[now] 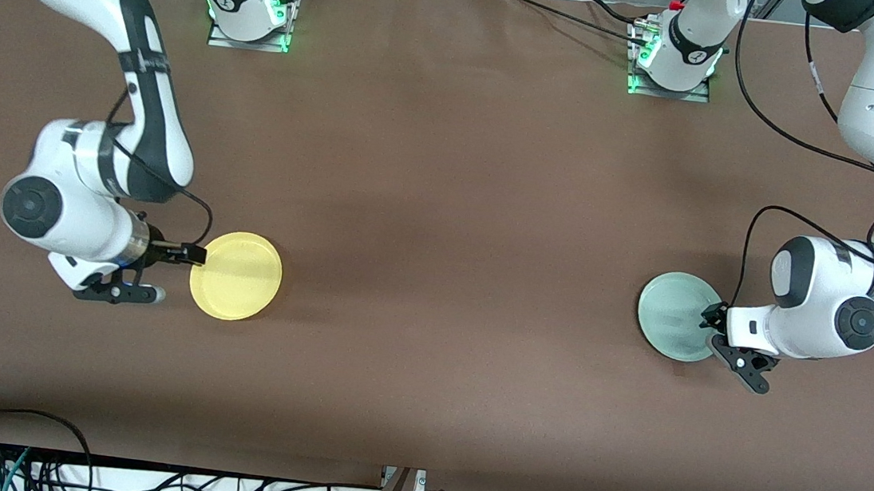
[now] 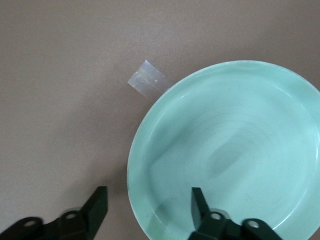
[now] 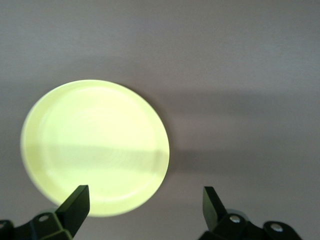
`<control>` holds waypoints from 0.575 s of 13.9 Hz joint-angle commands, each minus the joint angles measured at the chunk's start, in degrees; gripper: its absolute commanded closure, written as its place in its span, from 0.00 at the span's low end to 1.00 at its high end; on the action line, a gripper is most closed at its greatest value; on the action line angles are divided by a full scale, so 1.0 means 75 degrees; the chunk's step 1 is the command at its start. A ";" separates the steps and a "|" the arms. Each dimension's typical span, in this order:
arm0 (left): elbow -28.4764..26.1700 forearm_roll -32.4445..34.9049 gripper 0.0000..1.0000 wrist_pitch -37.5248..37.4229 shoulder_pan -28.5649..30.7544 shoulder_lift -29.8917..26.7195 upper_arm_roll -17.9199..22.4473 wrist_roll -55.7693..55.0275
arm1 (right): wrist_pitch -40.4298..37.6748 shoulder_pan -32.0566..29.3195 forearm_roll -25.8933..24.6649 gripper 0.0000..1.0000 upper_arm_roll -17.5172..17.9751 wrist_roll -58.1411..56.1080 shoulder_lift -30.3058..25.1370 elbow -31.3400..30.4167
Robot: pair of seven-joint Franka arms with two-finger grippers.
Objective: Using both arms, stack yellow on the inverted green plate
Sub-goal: 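Grasp the green rim with the left gripper while the right gripper grasps yellow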
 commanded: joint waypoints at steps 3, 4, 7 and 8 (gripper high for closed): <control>0.0160 0.0128 1.00 0.0043 0.0143 0.0200 -0.0066 0.0280 | 0.0359 -0.0157 0.0155 0.06 0.0029 -0.0269 0.0683 0.0195; 0.0172 0.0128 1.00 0.0032 0.0155 0.0189 -0.0066 0.0280 | 0.0440 -0.0204 0.0167 0.12 0.0029 -0.0397 0.0742 0.0172; 0.0184 0.0152 1.00 -0.0085 0.0038 -0.0102 -0.0077 0.0257 | 0.0675 -0.0403 0.0446 0.26 0.0053 -0.0703 0.0964 0.0113; 0.0184 0.0245 1.00 -0.0225 -0.0067 -0.0290 -0.0077 0.0245 | 0.0687 -0.0415 0.0901 0.31 0.0041 -0.0936 0.1023 0.0113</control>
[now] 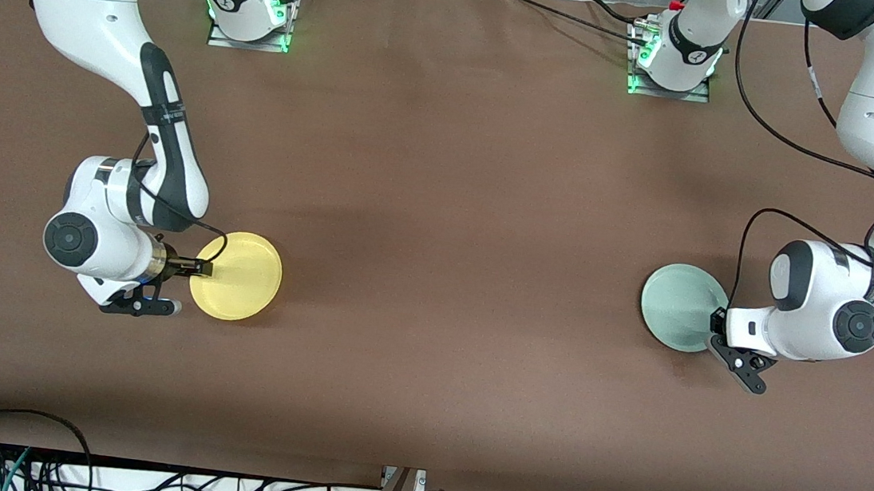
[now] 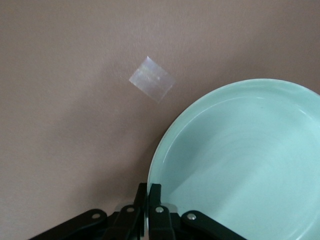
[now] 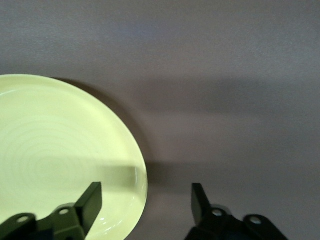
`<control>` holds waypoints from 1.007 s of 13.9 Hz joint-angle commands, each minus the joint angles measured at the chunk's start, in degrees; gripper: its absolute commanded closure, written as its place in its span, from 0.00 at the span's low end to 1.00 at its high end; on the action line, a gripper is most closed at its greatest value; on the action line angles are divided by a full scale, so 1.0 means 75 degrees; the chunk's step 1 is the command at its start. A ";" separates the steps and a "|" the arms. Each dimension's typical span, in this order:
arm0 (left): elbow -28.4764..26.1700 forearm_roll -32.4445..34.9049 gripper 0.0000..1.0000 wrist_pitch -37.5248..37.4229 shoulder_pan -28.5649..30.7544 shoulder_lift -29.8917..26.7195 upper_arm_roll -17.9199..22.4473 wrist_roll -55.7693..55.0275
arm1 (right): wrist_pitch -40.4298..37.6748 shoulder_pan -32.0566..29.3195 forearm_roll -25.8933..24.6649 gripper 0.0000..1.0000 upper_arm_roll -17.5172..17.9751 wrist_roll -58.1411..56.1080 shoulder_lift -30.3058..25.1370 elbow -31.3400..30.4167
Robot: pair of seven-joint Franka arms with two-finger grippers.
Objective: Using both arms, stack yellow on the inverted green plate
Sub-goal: 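Grasp the green rim with the left gripper while the right gripper grasps yellow, then flip the green plate with the left gripper while the right gripper lifts yellow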
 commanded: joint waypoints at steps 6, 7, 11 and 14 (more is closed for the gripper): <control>0.0119 0.3609 1.00 -0.1078 -0.1629 -0.1384 -0.0030 -0.0918 | 0.0071 -0.0220 0.0959 0.59 0.0046 -0.0834 0.0233 0.0109; 0.0107 0.4067 1.00 -0.1160 -0.1840 -0.1455 -0.0042 -0.1269 | 0.0070 -0.0220 0.0959 0.69 0.0046 -0.0823 0.0245 0.0109; 0.0610 0.5768 1.00 -0.3018 -0.3268 -0.1456 -0.0077 -0.3223 | 0.0047 -0.0185 0.0959 1.00 0.0034 -0.0752 0.0245 0.0132; 0.0623 0.7081 1.00 -0.4403 -0.4733 -0.1222 -0.0041 -0.5085 | 0.0035 -0.0150 0.0959 1.00 0.0034 -0.0729 0.0210 0.0191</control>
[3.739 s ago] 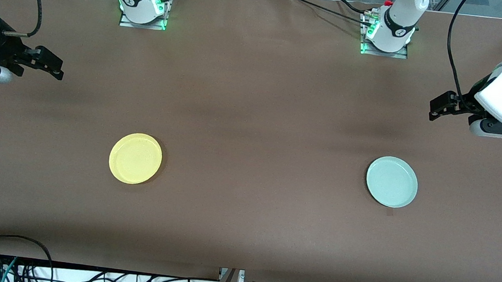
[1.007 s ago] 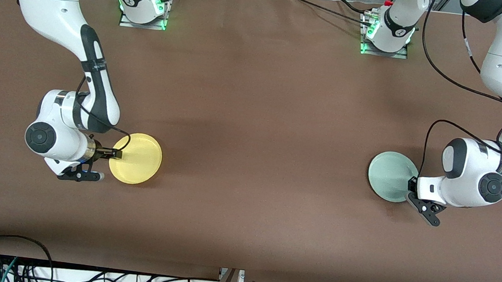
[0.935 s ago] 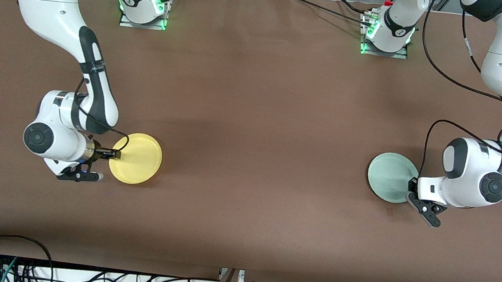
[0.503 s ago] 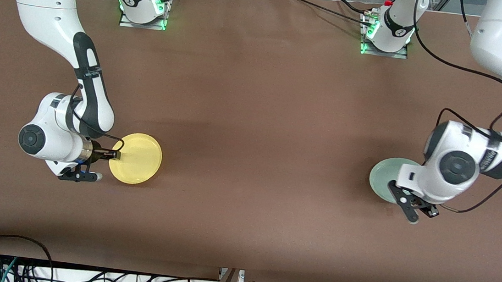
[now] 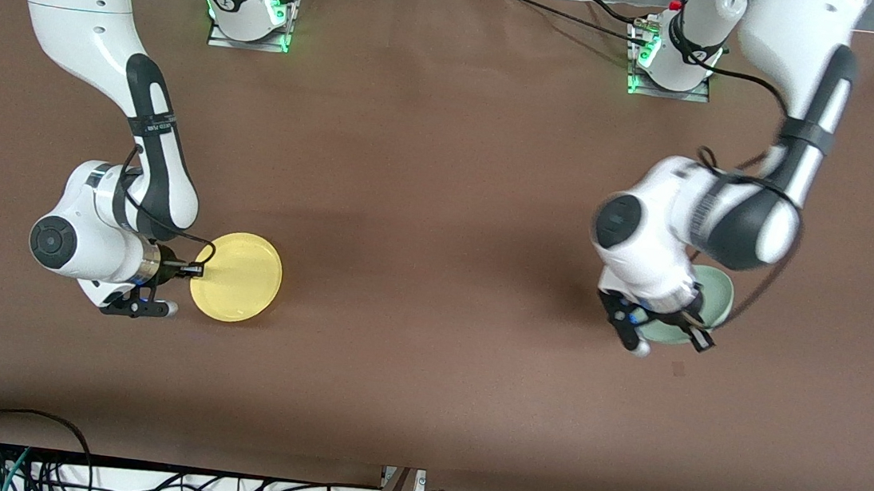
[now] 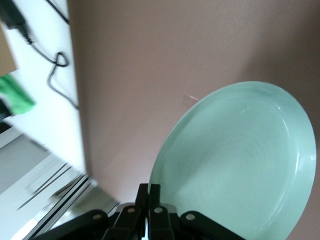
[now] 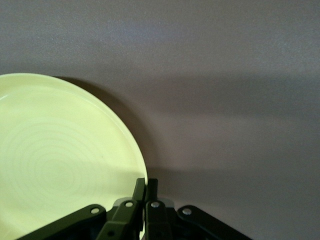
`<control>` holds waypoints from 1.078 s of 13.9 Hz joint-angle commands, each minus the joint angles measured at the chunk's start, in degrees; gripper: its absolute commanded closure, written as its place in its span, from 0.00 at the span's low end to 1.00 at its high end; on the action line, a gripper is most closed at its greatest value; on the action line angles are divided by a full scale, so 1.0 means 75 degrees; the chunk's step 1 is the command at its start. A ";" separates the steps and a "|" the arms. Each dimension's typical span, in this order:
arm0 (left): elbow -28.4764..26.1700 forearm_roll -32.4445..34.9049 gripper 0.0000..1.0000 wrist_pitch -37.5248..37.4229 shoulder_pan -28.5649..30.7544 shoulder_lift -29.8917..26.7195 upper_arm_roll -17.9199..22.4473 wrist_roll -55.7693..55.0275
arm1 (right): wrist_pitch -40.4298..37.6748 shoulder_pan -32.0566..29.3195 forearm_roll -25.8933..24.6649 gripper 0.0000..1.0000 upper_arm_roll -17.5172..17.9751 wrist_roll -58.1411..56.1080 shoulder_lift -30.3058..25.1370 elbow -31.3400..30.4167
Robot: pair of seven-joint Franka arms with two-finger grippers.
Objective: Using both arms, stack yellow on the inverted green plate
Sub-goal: 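Flip the green plate with the left gripper while the right gripper lifts yellow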
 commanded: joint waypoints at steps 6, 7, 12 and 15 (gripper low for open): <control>0.0194 0.1501 1.00 -0.2527 -0.3065 0.1239 0.0187 -0.5790 | -0.0936 0.0001 0.0182 1.00 0.0032 -0.0115 0.0000 0.1351; 0.0194 0.1501 1.00 -0.2738 -0.3311 0.1380 0.0199 -0.6295 | -0.1019 0.0001 0.0229 1.00 0.0032 -0.0103 0.0000 0.1481; 0.0543 0.1361 1.00 -0.2834 -0.4097 0.1977 0.0141 -0.7505 | -0.1090 -0.0011 0.0522 1.00 0.0021 -0.0092 -0.0035 0.1552; 0.1165 0.1104 1.00 -0.2811 -0.4461 0.2470 0.0140 -0.7671 | -0.1125 0.0001 0.0510 1.00 0.0020 -0.0092 -0.0094 0.1540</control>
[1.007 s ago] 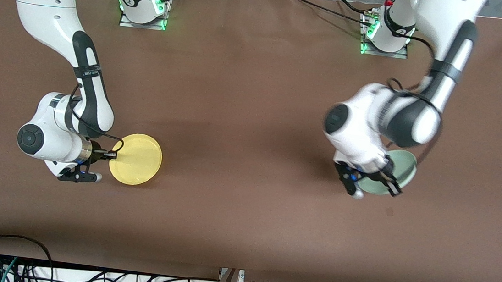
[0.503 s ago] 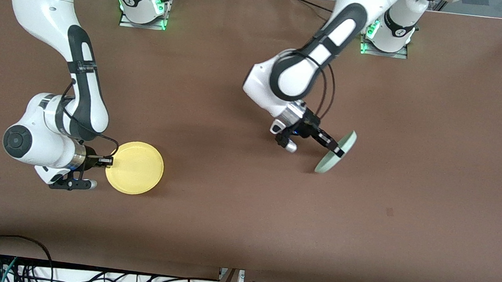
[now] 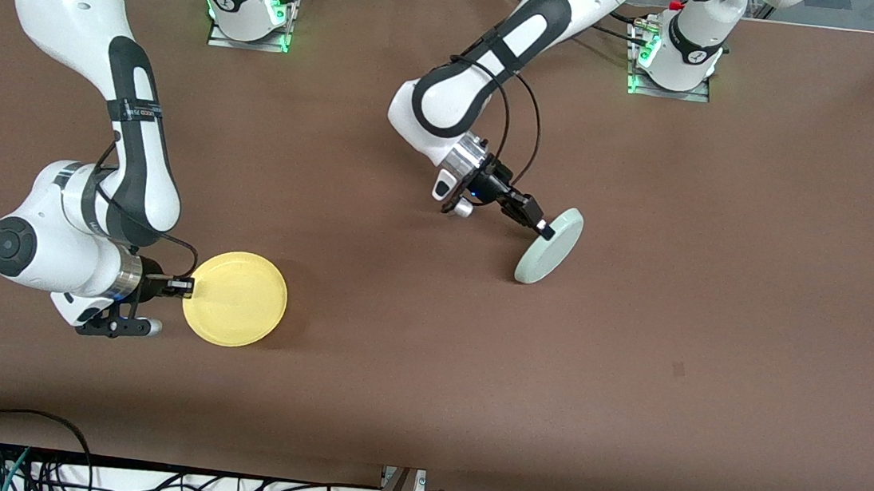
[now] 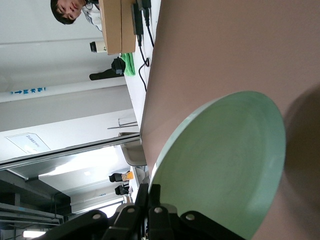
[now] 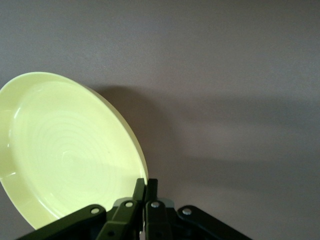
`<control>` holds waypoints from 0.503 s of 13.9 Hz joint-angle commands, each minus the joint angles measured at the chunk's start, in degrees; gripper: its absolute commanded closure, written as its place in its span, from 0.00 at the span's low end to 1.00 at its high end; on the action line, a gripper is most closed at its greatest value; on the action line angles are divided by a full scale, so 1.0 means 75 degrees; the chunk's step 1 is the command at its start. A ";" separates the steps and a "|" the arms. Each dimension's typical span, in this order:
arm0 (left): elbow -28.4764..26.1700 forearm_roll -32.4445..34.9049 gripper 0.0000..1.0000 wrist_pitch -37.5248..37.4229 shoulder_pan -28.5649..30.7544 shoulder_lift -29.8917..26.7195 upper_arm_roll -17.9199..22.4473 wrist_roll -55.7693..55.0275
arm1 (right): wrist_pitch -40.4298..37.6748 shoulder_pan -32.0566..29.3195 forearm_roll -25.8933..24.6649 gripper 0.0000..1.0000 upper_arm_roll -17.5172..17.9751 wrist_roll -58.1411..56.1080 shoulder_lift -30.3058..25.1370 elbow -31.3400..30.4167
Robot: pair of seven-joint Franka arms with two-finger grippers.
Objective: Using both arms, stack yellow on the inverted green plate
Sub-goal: 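Set the inverted green plate mid-table with the left gripper while the right gripper carries yellow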
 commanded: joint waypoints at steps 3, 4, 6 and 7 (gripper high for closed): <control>0.0873 -0.0498 0.15 0.0735 -0.0323 0.0827 -0.0006 -0.0355 | -0.0201 -0.0009 0.0188 1.00 0.0021 -0.0046 -0.0085 0.0064; 0.0873 -0.0718 0.00 0.0993 -0.0347 0.0827 0.0005 -0.0413 | -0.0201 -0.0009 0.0176 1.00 0.0021 -0.0046 -0.0085 0.0064; 0.1082 -0.1222 0.00 0.1264 -0.0312 0.0769 -0.0006 -0.0460 | -0.0201 -0.0009 0.0188 1.00 0.0021 -0.0046 -0.0085 0.0064; 0.1385 -0.1781 0.00 0.1428 -0.0312 0.0780 -0.0006 -0.0460 | -0.0201 -0.0009 0.0176 1.00 0.0021 -0.0046 -0.0085 0.0064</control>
